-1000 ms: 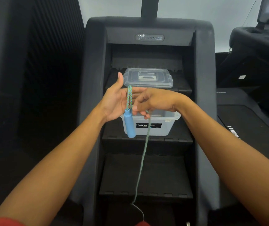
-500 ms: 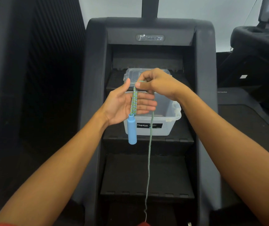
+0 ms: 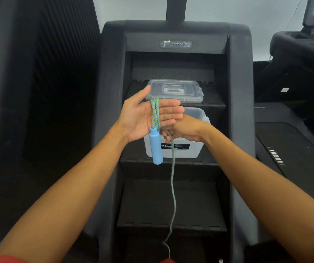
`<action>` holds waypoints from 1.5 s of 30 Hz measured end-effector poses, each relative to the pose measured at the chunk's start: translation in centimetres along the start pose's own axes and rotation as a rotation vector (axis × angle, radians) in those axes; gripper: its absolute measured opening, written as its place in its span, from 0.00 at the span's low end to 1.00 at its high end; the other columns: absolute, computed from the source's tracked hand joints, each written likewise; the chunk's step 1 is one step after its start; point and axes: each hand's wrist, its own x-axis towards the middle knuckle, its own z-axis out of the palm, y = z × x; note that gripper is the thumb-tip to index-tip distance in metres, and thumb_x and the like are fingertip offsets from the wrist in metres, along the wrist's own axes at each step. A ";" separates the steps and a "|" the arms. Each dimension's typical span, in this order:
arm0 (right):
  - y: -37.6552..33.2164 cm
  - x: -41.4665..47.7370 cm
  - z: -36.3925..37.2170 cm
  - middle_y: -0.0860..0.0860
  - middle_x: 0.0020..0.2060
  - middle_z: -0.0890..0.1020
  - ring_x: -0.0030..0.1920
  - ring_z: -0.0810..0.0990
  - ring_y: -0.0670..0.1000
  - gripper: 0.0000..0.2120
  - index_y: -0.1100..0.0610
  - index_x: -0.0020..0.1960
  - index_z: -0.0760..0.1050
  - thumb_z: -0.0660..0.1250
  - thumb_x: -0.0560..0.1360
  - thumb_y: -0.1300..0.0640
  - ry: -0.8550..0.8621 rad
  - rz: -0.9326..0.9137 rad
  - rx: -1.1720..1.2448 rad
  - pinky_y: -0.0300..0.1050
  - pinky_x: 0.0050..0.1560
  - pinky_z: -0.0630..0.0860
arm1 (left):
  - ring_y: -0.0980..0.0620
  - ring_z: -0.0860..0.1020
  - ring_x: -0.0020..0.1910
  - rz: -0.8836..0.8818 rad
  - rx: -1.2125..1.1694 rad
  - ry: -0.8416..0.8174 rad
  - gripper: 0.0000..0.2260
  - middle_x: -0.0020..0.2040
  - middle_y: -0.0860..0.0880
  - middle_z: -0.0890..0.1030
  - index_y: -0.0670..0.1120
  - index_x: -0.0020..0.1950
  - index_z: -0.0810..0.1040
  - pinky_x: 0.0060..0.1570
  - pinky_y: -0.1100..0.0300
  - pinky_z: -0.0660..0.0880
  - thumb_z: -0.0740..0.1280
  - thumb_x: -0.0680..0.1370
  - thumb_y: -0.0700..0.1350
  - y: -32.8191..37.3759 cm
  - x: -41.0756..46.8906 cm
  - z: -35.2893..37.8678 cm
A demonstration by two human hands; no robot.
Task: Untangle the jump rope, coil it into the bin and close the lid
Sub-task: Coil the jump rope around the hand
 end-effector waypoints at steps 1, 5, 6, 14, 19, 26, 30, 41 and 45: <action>-0.2 -0.4 0.3 0.50 0.40 0.76 0.36 0.77 0.47 0.12 0.53 0.47 0.71 0.56 0.84 0.66 -0.018 0.024 -0.020 0.41 0.37 0.77 | 0.36 0.78 0.67 0.002 -0.005 0.008 0.36 0.66 0.33 0.79 0.33 0.70 0.73 0.69 0.47 0.72 0.47 0.83 0.63 0.0 0.0 -0.1; -1.4 -2.0 0.7 0.51 0.34 0.77 0.35 0.76 0.50 0.07 0.58 0.53 0.76 0.61 0.84 0.57 -0.082 -0.025 -0.302 0.47 0.48 0.79 | 0.37 0.77 0.68 0.007 0.005 0.032 0.36 0.67 0.34 0.78 0.33 0.70 0.74 0.72 0.46 0.69 0.47 0.83 0.63 0.0 0.0 -0.5; -1.8 -2.3 0.7 0.52 0.34 0.77 0.35 0.76 0.49 0.08 0.58 0.54 0.77 0.61 0.84 0.55 -0.104 -0.026 -0.359 0.48 0.49 0.79 | 0.38 0.77 0.68 0.010 0.004 0.037 0.37 0.67 0.34 0.78 0.33 0.71 0.73 0.72 0.46 0.69 0.48 0.83 0.63 0.0 -0.1 -0.7; -4.3 -3.9 0.4 0.51 0.35 0.82 0.38 0.80 0.50 0.12 0.68 0.54 0.81 0.66 0.82 0.59 -0.170 -0.039 -0.519 0.47 0.51 0.79 | 0.40 0.78 0.66 0.028 0.059 0.111 0.38 0.67 0.33 0.78 0.33 0.70 0.73 0.67 0.49 0.74 0.47 0.83 0.64 -0.1 -0.5 -1.5; -6.4 -4.7 0.5 0.50 0.33 0.83 0.47 0.81 0.57 0.10 0.56 0.40 0.83 0.69 0.80 0.58 -0.118 -0.091 -0.529 0.47 0.56 0.78 | 0.41 0.80 0.61 -0.013 0.099 0.108 0.38 0.63 0.35 0.80 0.33 0.71 0.73 0.65 0.49 0.75 0.48 0.82 0.65 -0.4 -0.8 -1.5; -8.6 -4.8 -0.4 0.56 0.31 0.78 0.33 0.77 0.47 0.13 0.72 0.46 0.78 0.70 0.78 0.59 0.073 -0.180 -0.622 0.43 0.47 0.78 | 0.38 0.77 0.68 -0.060 0.208 0.040 0.38 0.65 0.34 0.79 0.35 0.66 0.77 0.74 0.46 0.67 0.45 0.82 0.66 -0.5 -0.7 -1.1; -9.4 -4.7 -0.6 0.56 0.34 0.80 0.35 0.77 0.49 0.10 0.65 0.44 0.83 0.74 0.76 0.57 0.168 -0.244 -0.671 0.43 0.44 0.77 | 0.34 0.75 0.69 -0.094 0.214 0.036 0.41 0.68 0.31 0.77 0.32 0.70 0.73 0.71 0.47 0.71 0.45 0.82 0.67 -0.5 -0.5 -0.7; -7.9 -3.0 -1.6 0.50 0.32 0.76 0.32 0.73 0.45 0.06 0.60 0.45 0.80 0.71 0.79 0.59 0.215 -0.341 -0.382 0.37 0.36 0.72 | 0.34 0.78 0.66 -0.093 0.116 -0.028 0.47 0.63 0.31 0.80 0.32 0.67 0.75 0.71 0.40 0.71 0.44 0.77 0.73 -0.2 -0.2 0.0; -6.3 -2.4 -1.9 0.51 0.38 0.79 0.38 0.78 0.47 0.06 0.58 0.46 0.78 0.66 0.81 0.59 0.081 -0.331 -0.155 0.41 0.44 0.77 | 0.35 0.78 0.66 -0.092 0.076 -0.106 0.49 0.66 0.31 0.78 0.31 0.69 0.73 0.69 0.42 0.73 0.45 0.75 0.74 -0.2 -0.3 0.6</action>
